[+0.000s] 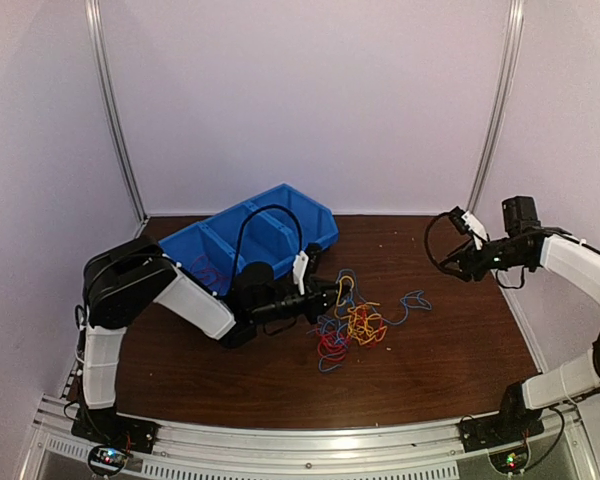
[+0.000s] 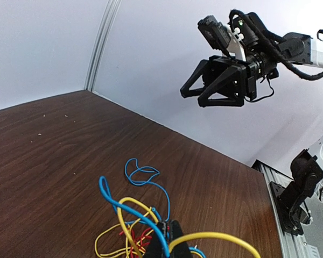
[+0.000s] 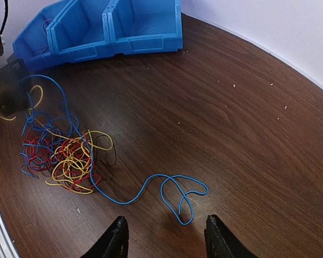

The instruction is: Untangle the cables

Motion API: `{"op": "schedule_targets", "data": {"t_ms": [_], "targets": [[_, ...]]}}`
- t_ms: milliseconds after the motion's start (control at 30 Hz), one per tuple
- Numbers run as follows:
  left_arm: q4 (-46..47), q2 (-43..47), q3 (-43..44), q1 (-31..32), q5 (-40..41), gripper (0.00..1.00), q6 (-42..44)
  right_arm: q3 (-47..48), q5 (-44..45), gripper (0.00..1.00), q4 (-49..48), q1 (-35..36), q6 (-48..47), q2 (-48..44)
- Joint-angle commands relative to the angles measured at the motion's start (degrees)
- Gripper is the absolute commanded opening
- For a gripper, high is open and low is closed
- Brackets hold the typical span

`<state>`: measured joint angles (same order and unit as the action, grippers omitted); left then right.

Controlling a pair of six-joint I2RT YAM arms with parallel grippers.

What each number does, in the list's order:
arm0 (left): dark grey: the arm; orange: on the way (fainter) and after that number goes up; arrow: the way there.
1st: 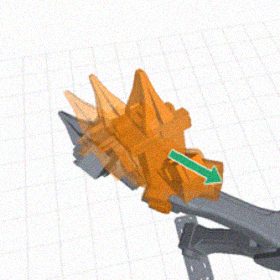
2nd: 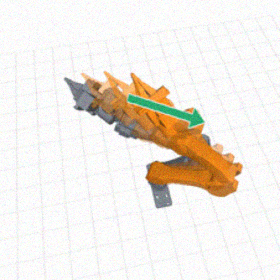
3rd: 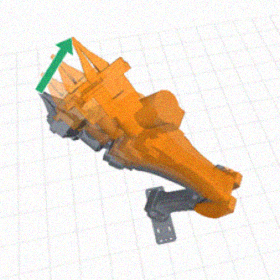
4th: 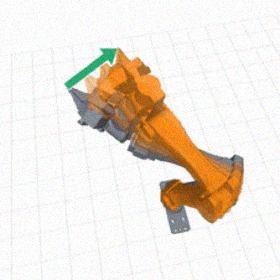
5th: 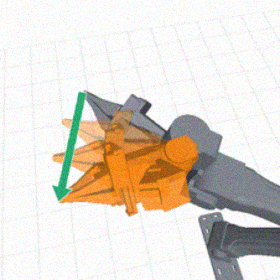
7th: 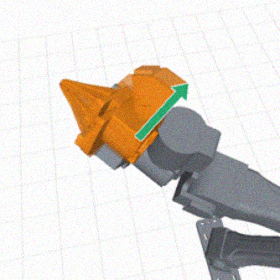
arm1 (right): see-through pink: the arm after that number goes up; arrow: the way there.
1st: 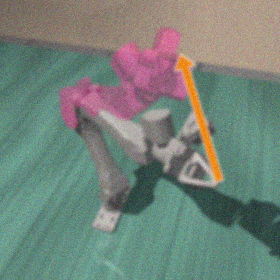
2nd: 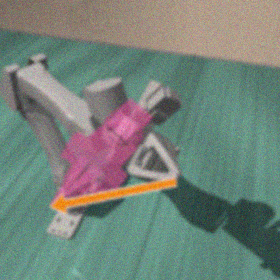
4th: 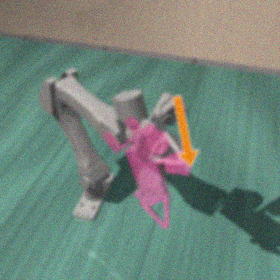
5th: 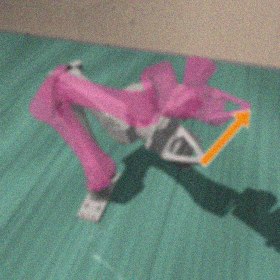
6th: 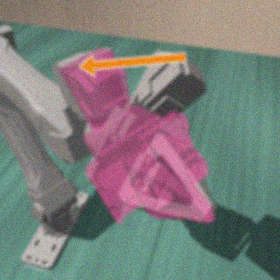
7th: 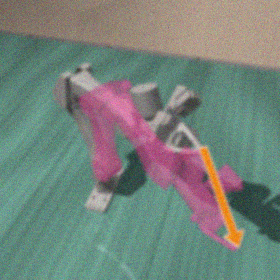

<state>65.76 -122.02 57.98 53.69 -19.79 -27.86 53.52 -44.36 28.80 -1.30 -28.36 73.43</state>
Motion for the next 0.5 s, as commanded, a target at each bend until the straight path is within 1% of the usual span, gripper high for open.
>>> {"op": "schedule_targets", "data": {"t_ms": [0,100,233,367,467], "targets": [[-0.6,-0.8,1.3,0.4,-2.7,0.02,-0.2,0.1,1.1,0.52,0.3,5.3,-4.0,-0.1],[-0.5,-0.5,0.5,0.4,-4.7,0.02,0.1,0.9,0.6,0.53,-1.6,11.1,-4.4,2.7],[0.2,0.2,-1.0,0.4,-6.1,0.02,0.0,5.5,-1.6,0.54,-2.9,18.2,-4.7,10.3],[0.3,1.2,-1.9,0.7,-6.4,0.02,-0.1,11.7,-2.8,0.57,-3.9,22.8,-3.7,19.3],[0.3,1.5,-2.3,0.8,-6.6,0.02,0.0,15.2,-2.4,0.58,-4.6,25.0,-3.2,23.7]]}}
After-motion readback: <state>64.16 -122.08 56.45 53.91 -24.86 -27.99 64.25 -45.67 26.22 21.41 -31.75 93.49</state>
